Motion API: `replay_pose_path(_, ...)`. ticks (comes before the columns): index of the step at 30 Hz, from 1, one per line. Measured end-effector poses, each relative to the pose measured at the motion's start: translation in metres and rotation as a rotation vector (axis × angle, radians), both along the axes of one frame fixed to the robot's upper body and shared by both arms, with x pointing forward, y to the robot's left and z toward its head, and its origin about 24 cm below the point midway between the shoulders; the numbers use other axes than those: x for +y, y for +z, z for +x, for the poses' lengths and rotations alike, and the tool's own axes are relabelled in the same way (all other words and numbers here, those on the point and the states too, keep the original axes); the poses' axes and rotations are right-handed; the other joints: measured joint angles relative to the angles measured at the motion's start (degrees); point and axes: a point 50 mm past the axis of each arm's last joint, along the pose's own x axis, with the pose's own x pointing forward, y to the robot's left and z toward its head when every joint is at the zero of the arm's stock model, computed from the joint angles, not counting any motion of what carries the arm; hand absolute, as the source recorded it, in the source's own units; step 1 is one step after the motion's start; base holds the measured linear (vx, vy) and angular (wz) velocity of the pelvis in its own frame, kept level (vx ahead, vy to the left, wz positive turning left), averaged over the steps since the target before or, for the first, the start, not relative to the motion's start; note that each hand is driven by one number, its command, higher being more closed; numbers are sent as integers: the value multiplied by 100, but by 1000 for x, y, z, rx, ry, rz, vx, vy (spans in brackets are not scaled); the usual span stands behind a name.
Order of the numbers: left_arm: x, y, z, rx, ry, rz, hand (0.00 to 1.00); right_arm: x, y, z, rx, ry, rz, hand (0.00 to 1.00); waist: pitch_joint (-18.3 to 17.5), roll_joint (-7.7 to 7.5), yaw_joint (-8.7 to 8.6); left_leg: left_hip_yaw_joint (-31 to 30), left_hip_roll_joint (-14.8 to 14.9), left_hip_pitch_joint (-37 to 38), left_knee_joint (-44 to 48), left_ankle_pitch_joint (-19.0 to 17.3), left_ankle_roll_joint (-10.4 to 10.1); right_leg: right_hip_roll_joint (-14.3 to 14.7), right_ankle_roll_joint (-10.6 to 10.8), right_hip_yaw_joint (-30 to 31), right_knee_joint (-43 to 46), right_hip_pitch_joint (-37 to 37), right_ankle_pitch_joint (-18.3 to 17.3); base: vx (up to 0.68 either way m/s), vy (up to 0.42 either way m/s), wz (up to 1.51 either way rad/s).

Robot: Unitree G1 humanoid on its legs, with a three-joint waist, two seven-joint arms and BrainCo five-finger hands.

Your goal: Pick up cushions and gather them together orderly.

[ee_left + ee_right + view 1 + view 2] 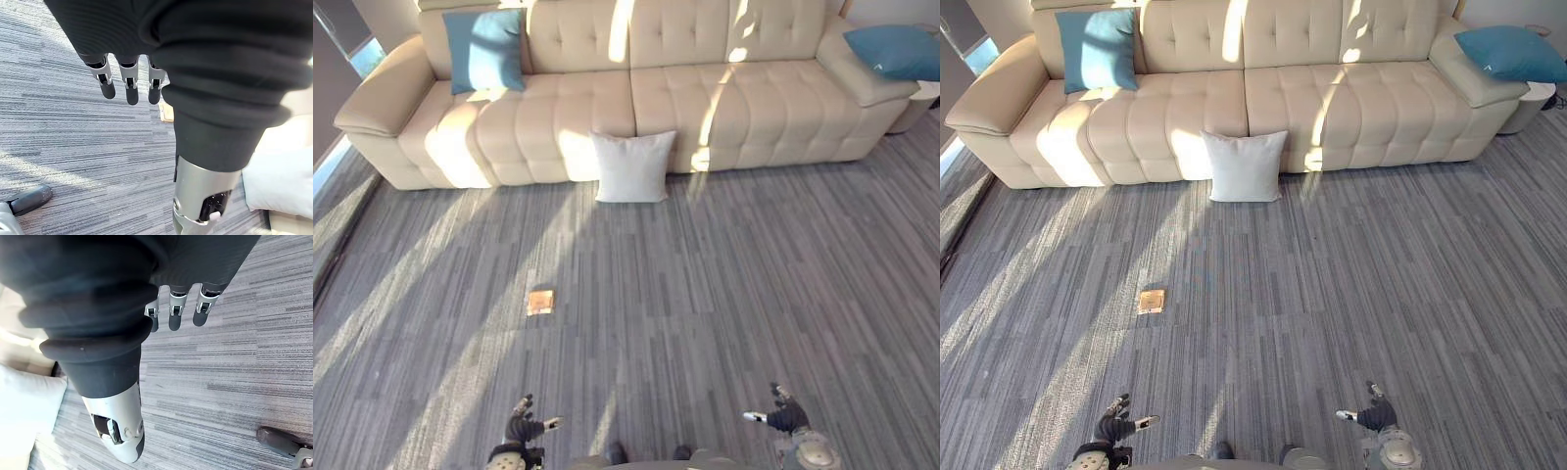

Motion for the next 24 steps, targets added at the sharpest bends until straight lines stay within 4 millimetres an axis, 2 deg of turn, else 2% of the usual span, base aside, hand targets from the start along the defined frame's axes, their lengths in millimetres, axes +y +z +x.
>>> replay_pose_path(10,-5,7,8,-58,-9,-12,0,0,3,6,-24,-5,2,0,7,13,-7,35,-5,-8,267,-66,-80,-85,-6,-22,216,22,-33,47,-22,1)
replay_pose_path(14,-6,11,13,-88,-7,-16,0,1,9,16,-69,-9,6,0,34,15,-6,146,7,-292,668,-294,133,-150,10,-17,386,-165,-179,35,-17,-4)
replay_pose_path(17,-7,14,18,-116,3,-25,0,1,12,26,-101,-29,8,0,55,69,1,265,96,-564,1114,-594,177,-165,64,5,540,-363,-230,34,16,-15)
replay_pose_path(18,-7,16,20,-129,8,-29,0,2,13,29,-110,-31,8,0,61,73,9,324,112,-650,1267,-722,283,-200,114,14,797,-515,-364,47,56,-22)
replay_pose_path(19,-7,17,21,-133,10,-30,0,2,14,30,-113,-31,8,0,61,74,10,328,114,-663,1316,-821,304,-223,133,18,990,-607,-463,53,78,-15)
replay_pose_path(21,-7,18,23,-142,14,-33,0,5,13,32,-120,-43,14,0,76,59,7,394,69,-637,1422,-1209,566,-422,360,19,2299,-1183,-900,86,110,-12)
replay_pose_path(22,-7,18,22,-142,14,-33,0,6,13,32,-119,-46,17,0,86,52,7,415,55,-608,1411,-1269,606,-495,386,0,2725,-1371,-917,109,129,-20)
replay_pose_path(24,-3,19,23,-142,14,-24,0,15,10,32,-117,-46,41,0,182,-76,7,398,-126,-315,1364,-1429,692,-877,255,-49,4527,-2137,-846,173,121,-6)
